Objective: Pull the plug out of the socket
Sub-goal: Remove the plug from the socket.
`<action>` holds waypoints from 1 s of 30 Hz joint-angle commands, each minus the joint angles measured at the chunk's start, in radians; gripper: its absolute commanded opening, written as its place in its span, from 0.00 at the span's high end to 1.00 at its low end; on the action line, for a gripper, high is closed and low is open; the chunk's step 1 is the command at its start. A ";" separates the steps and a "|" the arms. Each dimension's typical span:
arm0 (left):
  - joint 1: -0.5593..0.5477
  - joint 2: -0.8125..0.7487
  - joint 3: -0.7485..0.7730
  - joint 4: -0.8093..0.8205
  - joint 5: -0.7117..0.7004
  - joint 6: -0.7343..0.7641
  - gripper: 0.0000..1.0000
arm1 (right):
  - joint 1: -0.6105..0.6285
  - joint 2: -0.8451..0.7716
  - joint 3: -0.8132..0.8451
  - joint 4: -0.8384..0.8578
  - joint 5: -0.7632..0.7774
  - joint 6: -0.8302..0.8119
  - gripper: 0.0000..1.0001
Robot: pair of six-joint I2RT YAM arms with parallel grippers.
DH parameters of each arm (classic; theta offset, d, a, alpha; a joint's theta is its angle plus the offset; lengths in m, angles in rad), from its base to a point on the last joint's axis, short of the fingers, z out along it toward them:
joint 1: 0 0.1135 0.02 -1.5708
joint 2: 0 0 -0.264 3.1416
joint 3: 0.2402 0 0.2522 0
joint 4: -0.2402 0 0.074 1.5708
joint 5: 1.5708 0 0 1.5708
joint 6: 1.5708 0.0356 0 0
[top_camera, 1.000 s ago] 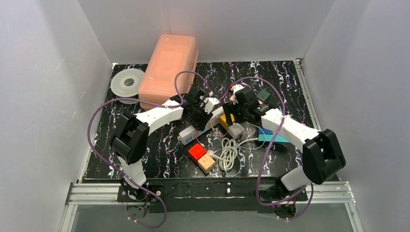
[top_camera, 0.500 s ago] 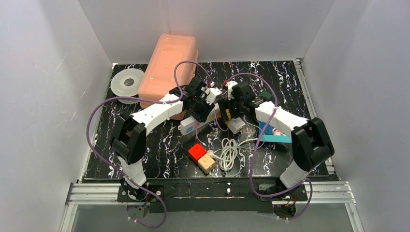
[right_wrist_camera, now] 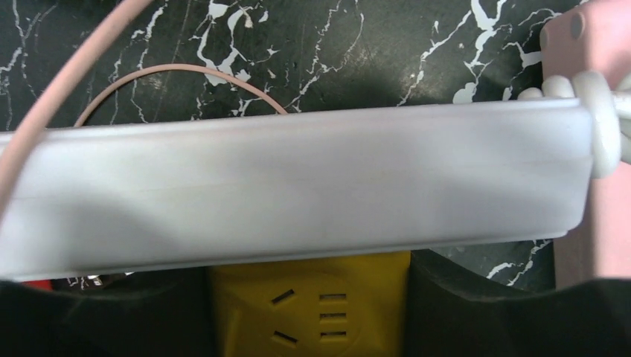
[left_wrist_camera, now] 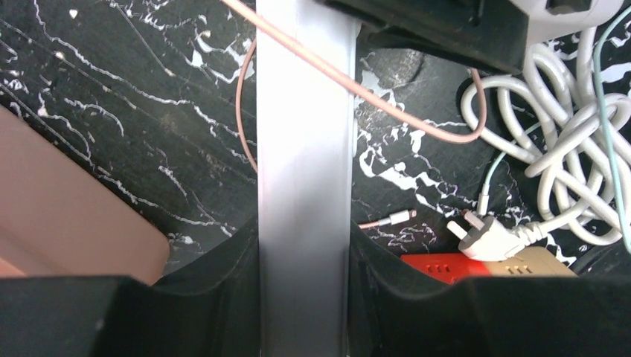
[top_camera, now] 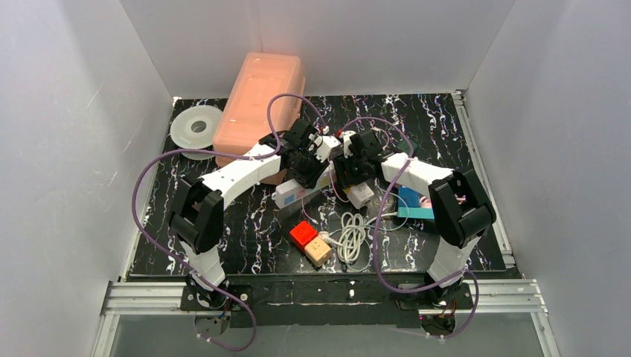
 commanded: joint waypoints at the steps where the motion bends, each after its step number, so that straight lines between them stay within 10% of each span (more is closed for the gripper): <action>1: -0.006 -0.112 0.043 0.027 0.051 -0.010 1.00 | 0.006 -0.024 0.032 0.055 -0.031 0.014 0.57; 7: -0.007 -0.094 0.041 0.058 -0.089 -0.031 1.00 | 0.006 -0.106 -0.047 0.061 -0.010 0.025 0.99; 30: -0.043 -0.007 -0.010 0.153 -0.437 0.004 1.00 | 0.135 -0.331 -0.292 -0.006 0.003 0.181 0.99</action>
